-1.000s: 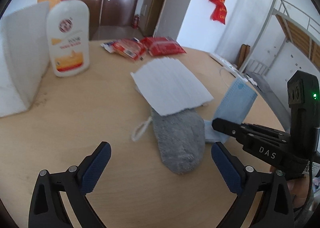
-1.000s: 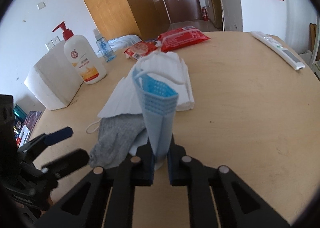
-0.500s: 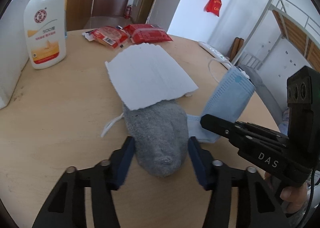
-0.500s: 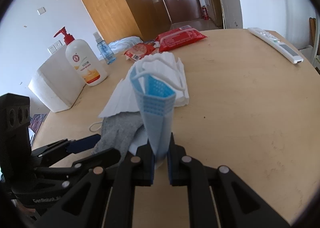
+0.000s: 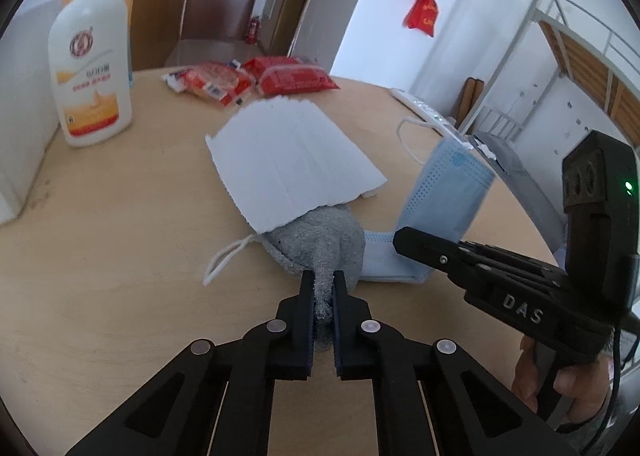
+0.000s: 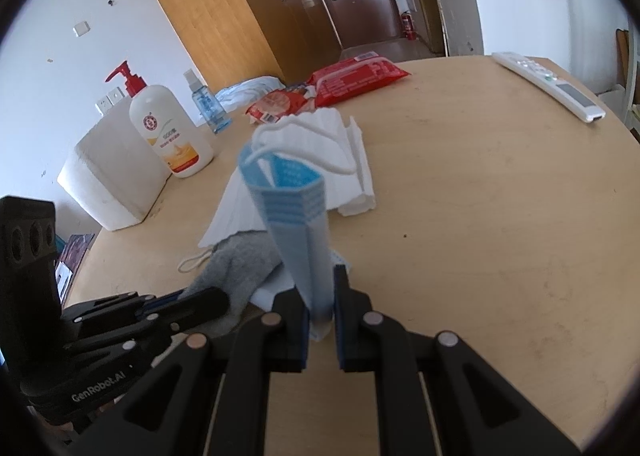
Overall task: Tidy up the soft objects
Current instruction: 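Close the left tool on the grey sock while the right tool holds the mask, then lift the grey sock with the left tool while the right tool lifts the mask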
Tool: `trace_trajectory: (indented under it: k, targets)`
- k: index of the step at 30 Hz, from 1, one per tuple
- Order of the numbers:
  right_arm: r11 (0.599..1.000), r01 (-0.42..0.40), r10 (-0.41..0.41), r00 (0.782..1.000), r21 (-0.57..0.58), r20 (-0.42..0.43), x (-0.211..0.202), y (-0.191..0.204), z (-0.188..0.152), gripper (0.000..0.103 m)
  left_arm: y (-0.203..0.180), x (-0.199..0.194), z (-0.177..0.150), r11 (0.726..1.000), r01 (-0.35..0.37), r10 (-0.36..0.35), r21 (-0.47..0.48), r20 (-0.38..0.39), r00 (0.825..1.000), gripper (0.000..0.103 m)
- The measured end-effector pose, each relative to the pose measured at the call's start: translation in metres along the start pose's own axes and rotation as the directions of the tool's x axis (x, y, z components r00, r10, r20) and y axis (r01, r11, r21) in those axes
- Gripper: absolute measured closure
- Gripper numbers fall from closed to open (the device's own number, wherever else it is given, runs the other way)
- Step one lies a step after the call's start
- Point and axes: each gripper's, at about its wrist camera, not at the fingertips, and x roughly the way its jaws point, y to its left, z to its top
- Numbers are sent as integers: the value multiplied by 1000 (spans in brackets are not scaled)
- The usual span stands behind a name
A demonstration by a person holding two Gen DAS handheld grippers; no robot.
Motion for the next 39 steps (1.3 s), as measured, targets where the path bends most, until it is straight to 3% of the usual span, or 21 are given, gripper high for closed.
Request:
trace_trajectory:
  k: [6, 18, 39]
  targets:
    - [1000, -9, 9, 1000, 20, 24, -6, -3, 1, 90, -5, -34, 9, 999, -29, 25, 45, 95, 995, 96]
    - [999, 9, -15, 990, 42, 139, -50, -5, 11, 90, 13, -99, 28, 998, -67, 63, 7, 252, 966, 96]
    - [999, 5, 4, 973, -36, 231, -102, 46, -2, 90, 16, -172, -11, 994, -110, 109, -16, 342, 933, 96]
